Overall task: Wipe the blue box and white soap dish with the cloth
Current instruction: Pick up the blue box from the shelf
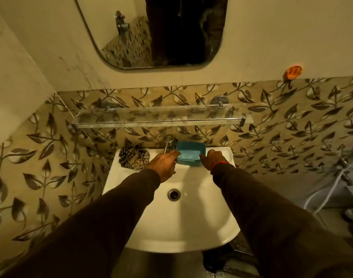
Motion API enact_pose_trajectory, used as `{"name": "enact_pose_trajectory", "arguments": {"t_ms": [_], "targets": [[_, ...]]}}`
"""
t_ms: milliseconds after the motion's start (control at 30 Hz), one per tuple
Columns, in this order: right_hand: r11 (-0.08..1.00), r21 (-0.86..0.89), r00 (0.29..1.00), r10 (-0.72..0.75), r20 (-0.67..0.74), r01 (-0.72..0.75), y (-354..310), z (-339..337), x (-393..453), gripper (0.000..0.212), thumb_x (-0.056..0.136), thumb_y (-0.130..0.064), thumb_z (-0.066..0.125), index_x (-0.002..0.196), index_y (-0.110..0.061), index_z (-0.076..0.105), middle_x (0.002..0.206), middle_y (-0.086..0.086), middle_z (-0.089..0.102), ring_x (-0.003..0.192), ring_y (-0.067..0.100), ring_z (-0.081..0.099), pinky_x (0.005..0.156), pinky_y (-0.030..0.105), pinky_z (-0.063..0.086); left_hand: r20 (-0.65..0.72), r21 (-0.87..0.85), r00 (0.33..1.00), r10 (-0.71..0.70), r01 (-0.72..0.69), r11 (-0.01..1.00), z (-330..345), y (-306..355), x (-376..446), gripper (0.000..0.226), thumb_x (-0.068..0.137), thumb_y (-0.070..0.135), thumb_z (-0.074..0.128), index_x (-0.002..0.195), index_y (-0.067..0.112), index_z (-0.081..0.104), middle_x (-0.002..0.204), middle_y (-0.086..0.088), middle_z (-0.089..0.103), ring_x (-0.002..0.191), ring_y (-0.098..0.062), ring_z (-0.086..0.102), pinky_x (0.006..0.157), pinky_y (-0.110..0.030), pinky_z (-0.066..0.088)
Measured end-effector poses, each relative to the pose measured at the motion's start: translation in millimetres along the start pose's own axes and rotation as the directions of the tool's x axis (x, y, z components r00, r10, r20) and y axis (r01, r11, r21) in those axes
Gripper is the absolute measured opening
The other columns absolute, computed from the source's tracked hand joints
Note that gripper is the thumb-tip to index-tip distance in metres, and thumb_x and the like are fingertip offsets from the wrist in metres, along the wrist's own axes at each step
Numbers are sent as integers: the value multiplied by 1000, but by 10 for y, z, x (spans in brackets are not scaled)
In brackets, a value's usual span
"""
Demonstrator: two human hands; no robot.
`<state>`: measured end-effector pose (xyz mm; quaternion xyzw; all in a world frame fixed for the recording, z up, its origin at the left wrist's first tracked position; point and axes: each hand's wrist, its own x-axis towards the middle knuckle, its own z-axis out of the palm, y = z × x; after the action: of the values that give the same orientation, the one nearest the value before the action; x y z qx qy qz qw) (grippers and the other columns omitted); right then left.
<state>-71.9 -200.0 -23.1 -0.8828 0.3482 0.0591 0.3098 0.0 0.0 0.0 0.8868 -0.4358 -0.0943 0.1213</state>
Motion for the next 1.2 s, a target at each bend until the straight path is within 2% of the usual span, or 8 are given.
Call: {"name": "enact_pose_trajectory", "arguments": {"t_ms": [300, 467, 633, 733, 867, 1000, 1100, 1200], "targets": [[978, 117, 984, 177, -20, -173, -48, 208, 177, 36, 93, -36, 58, 115, -8, 63, 110, 15, 64, 90, 27, 60, 83, 38, 51, -1, 34, 998, 59, -59, 998, -15, -110, 47, 46, 104, 17, 45, 150, 18, 44, 161, -6, 37, 144, -26, 42, 116, -41, 40], [961, 203, 981, 194, -23, -185, -9, 205, 232, 31, 90, -31, 64, 108, -5, 64, 104, 17, 66, 89, 32, 66, 84, 45, 58, -6, 27, 996, 85, -85, 996, -23, -137, 97, 45, 103, 17, 46, 148, 17, 46, 161, -5, 38, 141, -28, 45, 113, -44, 43], [980, 153, 991, 133, -32, -127, 36, 18, 126, 32, 93, -30, 58, 110, -3, 62, 107, 20, 64, 93, 36, 66, 85, 47, 57, -56, -31, 994, 94, -96, 995, -44, -119, 125, 46, 100, 16, 54, 146, 17, 49, 160, -4, 40, 140, -28, 47, 111, -44, 45], [996, 68, 997, 65, -51, -62, 75, -125, -13, 34, 95, -32, 53, 110, -2, 62, 107, 21, 63, 94, 37, 65, 81, 42, 56, -137, -69, 981, 136, -146, 987, -81, -67, 82, 39, 104, 18, 48, 143, 15, 54, 157, -5, 45, 137, -26, 51, 110, -39, 46], [998, -27, 995, -62, -73, 60, 91, -333, -293, 33, 96, -35, 50, 90, -5, 63, 94, 21, 69, 79, 32, 64, 69, 36, 53, -254, -133, 948, 192, -231, 964, -169, 38, -66, 38, 105, 25, 43, 137, 9, 58, 151, -11, 50, 129, -28, 57, 101, -42, 54], [988, -18, 984, -151, -92, 150, 18, -437, -642, 32, 93, -35, 51, 74, -11, 59, 80, 16, 66, 65, 25, 59, 60, 33, 52, -327, -235, 941, 84, -167, 957, -239, 146, -246, 51, 102, 43, 36, 141, 13, 52, 151, -9, 45, 128, -26, 54, 101, -46, 52], [974, 60, 970, -212, -118, 220, -106, -474, -934, 34, 92, -36, 55, 66, -15, 62, 63, 3, 62, 56, 14, 59, 48, 23, 46, -429, -384, 902, -43, -139, 913, -341, 286, -385, 57, 99, 52, 31, 139, 16, 52, 146, -7, 46, 130, -22, 49, 108, -45, 43], [950, 93, 947, -281, -159, 297, -255, -510, -1236, 36, 91, -35, 57, 58, -21, 59, 53, -9, 55, 48, 3, 53, 39, 10, 33, -577, -485, 804, -145, -195, 852, -441, 427, -574, 51, 96, 53, 31, 132, 23, 53, 140, -1, 46, 126, 3, 41, 109, -22, 38]]}}
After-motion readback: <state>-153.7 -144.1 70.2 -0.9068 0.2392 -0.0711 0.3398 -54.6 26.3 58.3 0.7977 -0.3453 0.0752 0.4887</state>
